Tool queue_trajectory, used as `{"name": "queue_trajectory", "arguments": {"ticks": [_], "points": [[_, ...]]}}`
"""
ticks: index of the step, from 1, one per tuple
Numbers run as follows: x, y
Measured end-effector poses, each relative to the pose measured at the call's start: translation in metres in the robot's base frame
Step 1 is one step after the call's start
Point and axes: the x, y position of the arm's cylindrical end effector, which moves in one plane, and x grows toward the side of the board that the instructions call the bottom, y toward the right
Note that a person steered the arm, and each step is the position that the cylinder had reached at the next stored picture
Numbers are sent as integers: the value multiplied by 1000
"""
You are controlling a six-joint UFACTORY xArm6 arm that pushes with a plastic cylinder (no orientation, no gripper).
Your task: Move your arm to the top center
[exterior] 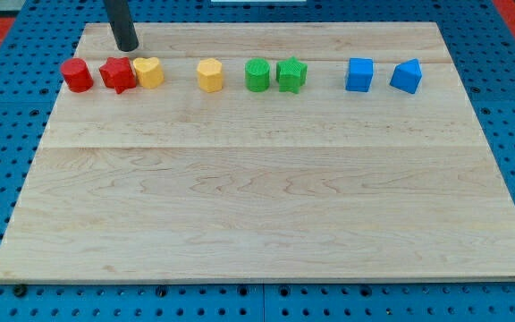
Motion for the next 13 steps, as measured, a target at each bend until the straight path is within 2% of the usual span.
{"name": "queue_trajectory", "arguments": {"ticks": [2,11,12,13], "points": [[-12,75],[-10,94],[-10,116],[-10,172]]}}
